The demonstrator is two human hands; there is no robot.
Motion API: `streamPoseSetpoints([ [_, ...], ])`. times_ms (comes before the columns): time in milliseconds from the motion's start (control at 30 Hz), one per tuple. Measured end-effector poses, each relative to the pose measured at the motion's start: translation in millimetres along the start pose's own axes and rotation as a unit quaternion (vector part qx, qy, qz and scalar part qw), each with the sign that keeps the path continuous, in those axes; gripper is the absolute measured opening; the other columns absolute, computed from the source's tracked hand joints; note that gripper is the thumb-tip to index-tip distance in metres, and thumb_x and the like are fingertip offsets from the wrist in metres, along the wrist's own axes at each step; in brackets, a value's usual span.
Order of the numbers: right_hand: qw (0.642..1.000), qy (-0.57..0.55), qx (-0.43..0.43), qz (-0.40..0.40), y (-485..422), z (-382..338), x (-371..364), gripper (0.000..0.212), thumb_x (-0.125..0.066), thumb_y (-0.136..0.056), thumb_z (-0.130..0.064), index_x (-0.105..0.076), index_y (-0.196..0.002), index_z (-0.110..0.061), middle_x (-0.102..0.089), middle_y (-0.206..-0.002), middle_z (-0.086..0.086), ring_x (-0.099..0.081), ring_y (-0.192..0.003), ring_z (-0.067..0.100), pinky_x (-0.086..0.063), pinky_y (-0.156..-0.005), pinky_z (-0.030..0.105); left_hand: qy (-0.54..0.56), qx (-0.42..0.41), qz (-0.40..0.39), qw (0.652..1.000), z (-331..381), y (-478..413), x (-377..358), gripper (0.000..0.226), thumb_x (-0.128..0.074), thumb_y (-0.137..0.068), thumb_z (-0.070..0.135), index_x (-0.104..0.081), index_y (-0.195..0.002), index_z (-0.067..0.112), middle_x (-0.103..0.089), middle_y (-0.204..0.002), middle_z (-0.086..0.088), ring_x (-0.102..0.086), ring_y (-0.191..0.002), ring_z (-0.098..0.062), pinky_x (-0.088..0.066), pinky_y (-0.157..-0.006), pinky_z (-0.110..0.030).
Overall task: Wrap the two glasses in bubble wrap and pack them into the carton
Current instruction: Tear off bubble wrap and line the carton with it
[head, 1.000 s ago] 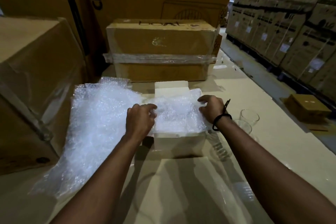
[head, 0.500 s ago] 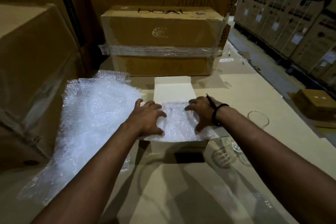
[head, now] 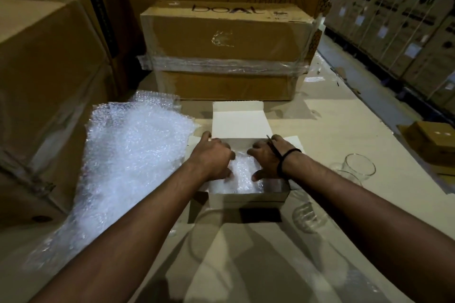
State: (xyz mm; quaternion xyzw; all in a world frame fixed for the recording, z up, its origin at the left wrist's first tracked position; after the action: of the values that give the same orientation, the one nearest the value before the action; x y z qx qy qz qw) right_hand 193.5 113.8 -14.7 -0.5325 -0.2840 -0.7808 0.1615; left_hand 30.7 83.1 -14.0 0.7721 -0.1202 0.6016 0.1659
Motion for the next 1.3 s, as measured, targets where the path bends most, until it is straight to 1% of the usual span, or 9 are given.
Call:
streamPoseSetpoints([
  [167, 0.998, -0.007, -0.012, -0.064, -11, -20, -16, 0.076, -0.054, -0.079, -0.067, -0.04, -0.137, -0.02, -0.046, -0.14, 0.008, -0.044, -0.127, 0.03, -0.028, -0.108, 0.047, -0.071, 0.019, -0.076, 0.994, 19, -15, -21, 0.066, -0.06, -0.075, 0.069, -0.058, -0.124, 0.025, -0.061, -0.126, 0.0, -0.05, -0.121, -0.025, -0.018, -0.105, -0.048],
  [367, 0.998, 0.007, -0.027, -0.06, -6, -1, -8, 0.074, -0.059, -0.072, -0.07, -0.051, -0.129, -0.024, -0.053, -0.133, 0.005, -0.045, -0.126, 0.027, -0.025, -0.109, 0.049, -0.046, 0.009, -0.031, 0.998, 6, -13, -13, 0.056, -0.061, -0.079, 0.066, -0.063, -0.118, 0.026, -0.064, -0.12, 0.002, -0.053, -0.118, -0.023, -0.02, -0.106, -0.052],
  [467, 0.991, 0.055, -0.031, -0.118, 6, 7, -6, 0.054, -0.06, -0.085, -0.045, -0.051, -0.129, -0.016, -0.045, -0.141, 0.011, -0.033, -0.136, 0.03, -0.012, -0.115, 0.055, -0.073, 0.012, -0.082, 0.994, 7, -6, -20, 0.054, -0.064, -0.075, 0.068, -0.067, -0.113, 0.03, -0.066, -0.119, 0.002, -0.046, -0.125, -0.025, -0.01, -0.108, -0.054],
  [600, 0.982, 0.105, -0.036, -0.151, 11, -6, -7, 0.042, -0.039, -0.099, -0.023, -0.04, -0.139, -0.012, -0.043, -0.144, 0.014, -0.029, -0.139, 0.028, 0.005, -0.116, 0.055, -0.104, 0.031, -0.118, 0.987, 17, -6, -24, 0.051, -0.068, -0.073, 0.061, -0.064, -0.112, 0.029, -0.066, -0.113, 0.001, -0.047, -0.121, -0.026, -0.012, -0.104, -0.052],
  [767, 0.994, 0.07, -0.008, -0.084, 8, -10, -4, 0.064, -0.06, -0.081, -0.055, -0.043, -0.137, -0.029, -0.042, -0.145, 0.008, -0.031, -0.137, 0.032, -0.009, -0.114, 0.059, -0.07, -0.012, -0.052, 0.996, 11, -4, -12, 0.044, -0.065, -0.08, 0.059, -0.064, -0.116, 0.035, -0.066, -0.12, 0.003, -0.049, -0.124, -0.026, -0.011, -0.109, -0.055],
  [867, 0.994, 0.035, 0.072, -0.071, 2, -21, -15, 0.058, -0.05, -0.084, -0.063, -0.035, -0.137, -0.046, -0.044, -0.144, 0.001, -0.044, -0.13, 0.028, -0.022, -0.109, 0.055, -0.067, -0.005, -0.123, 0.99, 11, 1, -18, 0.035, -0.064, -0.085, 0.052, -0.068, -0.114, 0.035, -0.06, -0.133, 0.001, -0.035, -0.137, -0.028, 0.005, -0.113, -0.059],
  [967, 0.993, 0.005, 0.063, -0.096, 0, -22, -19, 0.052, -0.048, -0.086, -0.06, -0.036, -0.136, -0.048, -0.043, -0.144, -0.003, -0.041, -0.132, 0.024, -0.014, -0.111, 0.056, -0.055, 0.014, -0.163, 0.985, 10, 4, -20, 0.032, -0.064, -0.088, 0.046, -0.068, -0.117, 0.032, -0.057, -0.137, -0.004, -0.033, -0.14, -0.025, 0.011, -0.113, -0.058],
  [1133, 0.99, 0.071, -0.004, -0.124, 12, -8, 5, 0.057, -0.061, -0.082, -0.053, -0.051, -0.132, -0.029, -0.042, -0.145, 0.004, -0.025, -0.141, 0.029, 0.003, -0.114, 0.058, -0.057, 0.0, -0.071, 0.996, 7, 12, -4, 0.027, -0.068, -0.084, 0.046, -0.071, -0.099, 0.024, -0.068, -0.117, -0.001, -0.043, -0.131, -0.025, 0.003, -0.114, -0.059],
  [1300, 0.971, 0.115, -0.062, -0.198, 21, -9, 3, 0.061, -0.042, -0.094, -0.023, -0.021, -0.149, -0.011, -0.016, -0.156, 0.019, -0.002, -0.146, 0.037, 0.01, -0.113, 0.06, -0.09, 0.024, -0.173, 0.98, 15, 12, -11, 0.018, -0.057, -0.089, 0.018, -0.066, -0.105, 0.017, -0.058, -0.133, -0.011, -0.033, -0.138, -0.029, 0.01, -0.114, -0.059],
])
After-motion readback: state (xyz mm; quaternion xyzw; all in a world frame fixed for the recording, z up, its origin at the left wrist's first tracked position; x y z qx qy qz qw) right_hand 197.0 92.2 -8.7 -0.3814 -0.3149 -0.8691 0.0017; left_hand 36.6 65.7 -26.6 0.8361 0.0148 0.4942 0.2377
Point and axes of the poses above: each hand's wrist, its own y-axis away from the middle knuckle, its own x-axis out of the back of the hand, z = x × y, the point moved 2 cm from there along -y, towards the middle knuckle
